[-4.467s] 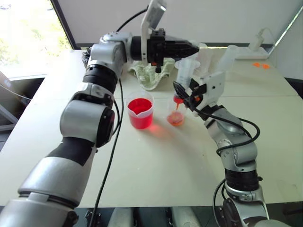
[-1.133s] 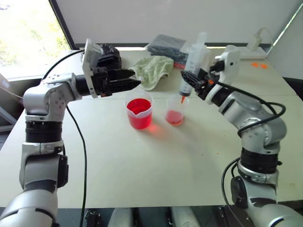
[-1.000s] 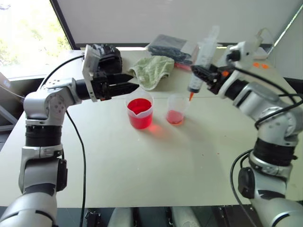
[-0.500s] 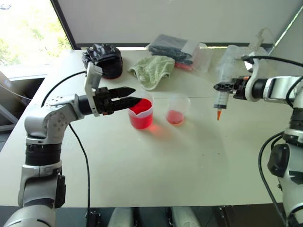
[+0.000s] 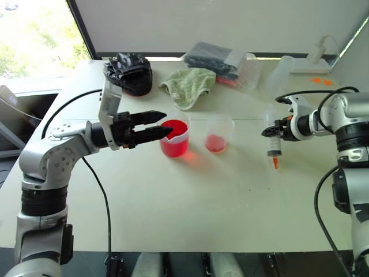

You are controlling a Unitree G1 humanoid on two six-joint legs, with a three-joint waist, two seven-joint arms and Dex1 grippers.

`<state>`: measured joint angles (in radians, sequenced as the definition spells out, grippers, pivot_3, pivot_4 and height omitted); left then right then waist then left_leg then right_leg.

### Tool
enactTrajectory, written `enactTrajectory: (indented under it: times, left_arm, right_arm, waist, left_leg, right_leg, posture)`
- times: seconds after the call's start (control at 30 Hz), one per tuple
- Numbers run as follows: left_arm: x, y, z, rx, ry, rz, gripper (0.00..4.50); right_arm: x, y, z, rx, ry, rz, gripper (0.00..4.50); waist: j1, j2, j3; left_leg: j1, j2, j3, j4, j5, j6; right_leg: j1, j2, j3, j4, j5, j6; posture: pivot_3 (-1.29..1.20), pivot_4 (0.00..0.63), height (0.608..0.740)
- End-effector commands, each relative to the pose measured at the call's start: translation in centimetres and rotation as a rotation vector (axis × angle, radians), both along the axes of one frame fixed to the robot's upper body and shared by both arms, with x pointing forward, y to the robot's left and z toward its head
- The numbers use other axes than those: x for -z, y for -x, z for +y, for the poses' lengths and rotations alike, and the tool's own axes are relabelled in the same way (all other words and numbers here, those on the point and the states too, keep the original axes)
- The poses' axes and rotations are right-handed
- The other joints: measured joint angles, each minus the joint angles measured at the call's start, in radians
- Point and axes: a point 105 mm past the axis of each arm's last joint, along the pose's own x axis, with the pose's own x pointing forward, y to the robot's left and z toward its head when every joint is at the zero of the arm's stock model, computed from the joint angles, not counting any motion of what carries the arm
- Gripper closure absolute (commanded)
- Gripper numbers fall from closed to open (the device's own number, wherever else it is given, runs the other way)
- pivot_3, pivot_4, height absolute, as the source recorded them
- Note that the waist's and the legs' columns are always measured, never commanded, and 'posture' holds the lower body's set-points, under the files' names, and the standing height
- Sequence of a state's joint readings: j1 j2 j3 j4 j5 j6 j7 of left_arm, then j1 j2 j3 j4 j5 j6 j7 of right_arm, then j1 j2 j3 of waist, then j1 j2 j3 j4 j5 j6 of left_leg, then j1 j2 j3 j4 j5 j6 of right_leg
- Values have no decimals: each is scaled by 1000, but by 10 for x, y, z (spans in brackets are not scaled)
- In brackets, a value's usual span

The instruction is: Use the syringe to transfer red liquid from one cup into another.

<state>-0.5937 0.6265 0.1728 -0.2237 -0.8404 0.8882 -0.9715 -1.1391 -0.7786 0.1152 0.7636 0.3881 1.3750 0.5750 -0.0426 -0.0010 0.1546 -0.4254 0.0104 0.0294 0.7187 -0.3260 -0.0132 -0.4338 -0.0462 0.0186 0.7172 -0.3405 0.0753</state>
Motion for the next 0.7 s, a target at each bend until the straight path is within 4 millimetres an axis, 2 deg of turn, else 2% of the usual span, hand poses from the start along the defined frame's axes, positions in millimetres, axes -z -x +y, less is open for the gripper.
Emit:
enactTrajectory:
  times: [0.03, 0.37, 0.43, 0.5, 0.57, 0.6, 0.7]
  left_arm:
    - [-12, 12, -3, 40, 9, -45, 1243]
    - [-9, 10, -6, 25, 4, -43, 1243]
    - [-11, 10, -6, 28, 14, -41, 1210]
    - [-14, 10, -6, 32, 38, -30, 1210]
    - [-17, 10, -7, 40, 54, -30, 1210]
    - [-17, 10, -7, 43, 56, -30, 1210]
    - [-15, 10, -8, 52, 40, -28, 1210]
  right_arm:
    - [-18, -7, 10, -39, -10, -52, 2956]
    - [-10, -6, 21, -51, -40, 0, 2956]
    - [-7, -6, 20, -54, -23, 2, 2001]
    - [-7, -5, 20, -51, -23, 7, 1246]
    - [-9, -5, 20, -56, -16, -2, 191]
    - [-10, -4, 20, -61, -10, -4, 32]
    - [-12, -2, 18, -83, 14, -23, 32]
  waist:
    - [-1, 0, 0]
    - [0, 0, 0]
    - [0, 0, 0]
    - [0, 0, 0]
    - [0, 0, 0]
    - [0, 0, 0]
    - [0, 0, 0]
  left_leg:
    - [0, 0, 0, 0, 0, 0]
    - [0, 0, 0, 0, 0, 0]
    - [0, 0, 0, 0, 0, 0]
    - [0, 0, 0, 0, 0, 0]
    - [0, 0, 0, 0, 0, 0]
    - [0, 0, 0, 0, 0, 0]
    - [0, 0, 0, 0, 0, 0]
  right_leg:
    - [0, 0, 0, 0, 0, 0]
    - [0, 0, 0, 0, 0, 0]
    - [0, 0, 0, 0, 0, 0]
    - [0, 0, 0, 0, 0, 0]
    - [0, 0, 0, 0, 0, 0]
    - [0, 0, 0, 0, 0, 0]
    - [0, 0, 0, 0, 0, 0]
  posture:
    - [0, 150, 711]
    - [0, 150, 711]
    - [0, 150, 711]
    - [0, 150, 711]
    - [0, 150, 711]
    - [0, 150, 711]
    - [0, 150, 711]
